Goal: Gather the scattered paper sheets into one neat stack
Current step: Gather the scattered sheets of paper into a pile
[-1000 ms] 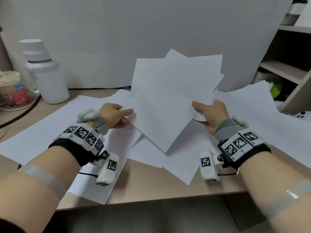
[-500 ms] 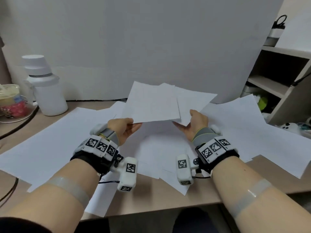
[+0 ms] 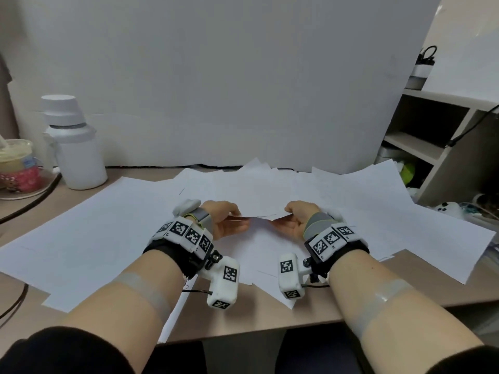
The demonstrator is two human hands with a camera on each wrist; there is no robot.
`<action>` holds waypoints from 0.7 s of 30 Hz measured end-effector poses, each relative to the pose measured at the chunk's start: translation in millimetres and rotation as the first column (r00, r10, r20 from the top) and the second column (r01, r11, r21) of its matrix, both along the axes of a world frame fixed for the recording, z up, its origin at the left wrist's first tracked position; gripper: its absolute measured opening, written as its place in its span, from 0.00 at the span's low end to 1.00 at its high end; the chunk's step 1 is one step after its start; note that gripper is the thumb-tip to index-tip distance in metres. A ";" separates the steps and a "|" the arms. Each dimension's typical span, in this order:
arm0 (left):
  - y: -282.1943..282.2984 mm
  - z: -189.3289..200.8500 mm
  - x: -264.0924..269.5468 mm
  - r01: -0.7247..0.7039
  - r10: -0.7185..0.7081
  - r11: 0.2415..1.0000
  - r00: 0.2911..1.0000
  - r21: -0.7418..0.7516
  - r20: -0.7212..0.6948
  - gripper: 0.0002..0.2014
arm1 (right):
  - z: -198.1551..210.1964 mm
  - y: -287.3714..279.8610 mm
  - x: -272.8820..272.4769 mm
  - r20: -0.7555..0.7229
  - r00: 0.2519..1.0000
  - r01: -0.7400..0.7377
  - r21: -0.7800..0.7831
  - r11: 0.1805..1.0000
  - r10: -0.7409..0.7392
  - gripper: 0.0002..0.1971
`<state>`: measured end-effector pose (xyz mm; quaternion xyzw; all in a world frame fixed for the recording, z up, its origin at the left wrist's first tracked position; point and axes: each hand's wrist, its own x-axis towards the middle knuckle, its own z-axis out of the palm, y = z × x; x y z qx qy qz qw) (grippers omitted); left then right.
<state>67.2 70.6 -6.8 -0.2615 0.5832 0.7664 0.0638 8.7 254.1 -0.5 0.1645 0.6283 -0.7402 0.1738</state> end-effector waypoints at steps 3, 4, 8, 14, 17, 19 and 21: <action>4.0 0.0 0.3 0.024 -0.024 0.999 1.000 0.047 0.019 0.09 | 1.8 -2.1 -0.5 -0.056 0.998 0.032 0.008 0.999 -0.031 0.09; 4.9 -0.5 0.2 0.024 -0.027 0.995 0.999 0.093 0.026 0.12 | 3.0 -1.9 -0.1 -0.081 0.996 0.034 0.003 0.999 -0.033 0.09; 4.8 -6.8 2.9 0.089 -0.067 0.910 0.995 0.404 -0.068 0.19 | 9.1 8.0 5.3 -0.139 0.990 0.003 0.024 1.000 0.000 0.04; -1.2 -22.0 -0.7 0.193 -0.046 0.776 0.967 0.601 -0.251 0.30 | 10.4 42.6 2.4 -0.276 0.961 0.030 -0.001 1.000 -0.029 0.06; 16.7 -17.6 -5.0 0.250 -0.102 0.773 0.956 0.583 -0.275 0.25 | 9.3 52.2 3.9 -0.324 0.946 0.001 0.012 1.000 0.003 0.08; 26.8 -16.1 -10.6 0.206 -0.067 0.786 0.966 0.582 -0.251 0.24 | 9.6 59.1 4.3 -0.348 0.937 -0.012 0.033 0.999 0.022 0.12; 31.7 -17.3 -16.4 0.144 -0.019 0.839 0.972 0.525 -0.236 0.23 | 11.4 65.7 6.6 -0.366 0.929 -0.035 0.047 0.998 0.050 0.12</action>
